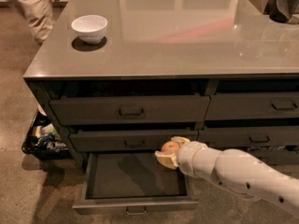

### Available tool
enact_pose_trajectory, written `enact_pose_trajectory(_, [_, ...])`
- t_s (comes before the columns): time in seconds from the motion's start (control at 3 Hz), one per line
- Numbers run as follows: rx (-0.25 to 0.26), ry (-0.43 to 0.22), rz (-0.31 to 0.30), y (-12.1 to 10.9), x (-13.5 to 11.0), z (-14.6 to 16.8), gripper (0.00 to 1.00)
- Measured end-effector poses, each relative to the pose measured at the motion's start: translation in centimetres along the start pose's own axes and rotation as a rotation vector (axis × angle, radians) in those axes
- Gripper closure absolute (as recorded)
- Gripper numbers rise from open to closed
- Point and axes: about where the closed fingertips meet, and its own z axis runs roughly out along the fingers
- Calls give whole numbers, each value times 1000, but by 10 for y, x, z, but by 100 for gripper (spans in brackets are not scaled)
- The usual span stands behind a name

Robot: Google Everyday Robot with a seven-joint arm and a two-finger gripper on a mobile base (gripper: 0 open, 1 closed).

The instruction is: Place apple into bottom drawer

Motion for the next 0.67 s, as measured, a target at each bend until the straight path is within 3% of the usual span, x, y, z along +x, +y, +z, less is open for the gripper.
enact_pose_trajectory(0.33, [41, -27, 2, -1, 12, 1, 100])
enact_pose_trajectory(0.67, [72, -70, 13, -3, 30, 22, 100])
